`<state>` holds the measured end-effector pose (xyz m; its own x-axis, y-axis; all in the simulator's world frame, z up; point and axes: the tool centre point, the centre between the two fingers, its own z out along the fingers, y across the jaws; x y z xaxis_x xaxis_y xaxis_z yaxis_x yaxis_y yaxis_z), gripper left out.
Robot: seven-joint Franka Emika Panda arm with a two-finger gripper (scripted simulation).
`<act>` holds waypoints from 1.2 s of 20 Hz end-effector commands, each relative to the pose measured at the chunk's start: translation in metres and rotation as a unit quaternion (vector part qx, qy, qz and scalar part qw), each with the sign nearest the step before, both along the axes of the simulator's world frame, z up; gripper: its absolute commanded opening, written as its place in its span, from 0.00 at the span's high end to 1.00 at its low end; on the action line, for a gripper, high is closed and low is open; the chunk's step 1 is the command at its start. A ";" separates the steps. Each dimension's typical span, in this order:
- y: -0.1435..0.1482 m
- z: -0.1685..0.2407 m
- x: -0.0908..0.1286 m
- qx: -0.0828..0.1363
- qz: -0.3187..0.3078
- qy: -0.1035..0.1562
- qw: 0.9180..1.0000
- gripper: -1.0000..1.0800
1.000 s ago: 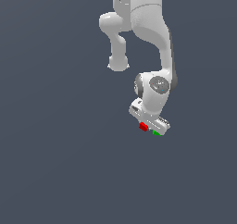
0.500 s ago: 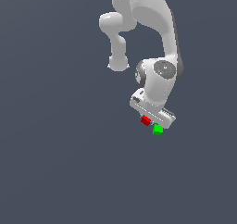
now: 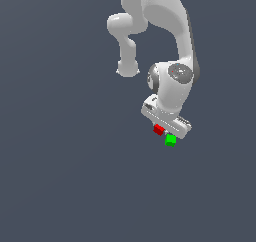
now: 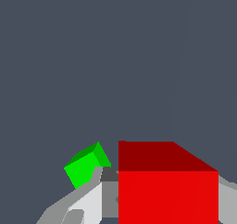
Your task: Stack the red cube on top of the green cube.
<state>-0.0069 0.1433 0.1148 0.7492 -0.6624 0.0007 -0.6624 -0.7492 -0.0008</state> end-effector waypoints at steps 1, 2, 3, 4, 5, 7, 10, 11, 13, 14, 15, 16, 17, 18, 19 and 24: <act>0.007 -0.005 0.001 0.000 0.001 0.000 1.000 1.00; 0.011 -0.008 0.001 0.000 0.001 0.000 1.000 1.00; 0.015 -0.012 0.002 0.000 0.001 0.000 1.000 1.00; 0.020 -0.016 0.002 0.000 0.000 0.000 1.000 1.00; 0.026 -0.020 0.003 0.000 0.000 0.000 1.000 1.00; 0.038 -0.029 0.005 0.000 0.000 0.000 1.000 1.00; 0.053 -0.041 0.008 0.000 0.000 0.000 1.000 1.00; 0.056 -0.044 0.009 0.000 0.000 0.001 1.000 1.00; 0.062 -0.049 0.010 0.000 0.000 0.001 1.000 1.00; 0.064 -0.051 0.011 0.000 0.000 0.001 1.000 1.00; 0.066 -0.052 0.011 0.000 0.000 0.001 1.000 1.00; 0.067 -0.053 0.011 0.000 0.001 0.001 1.000 1.00; 0.068 -0.053 0.012 0.000 0.001 0.001 1.000 1.00; 0.068 -0.053 0.012 0.000 0.001 0.001 1.000 1.00; 0.068 -0.053 0.012 0.000 0.001 0.001 1.000 0.04; 0.068 -0.053 0.012 0.000 0.001 0.001 1.000 0.04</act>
<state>0.0045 0.2115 0.0614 0.7501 -0.6614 -0.0004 -0.6614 -0.7501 0.0000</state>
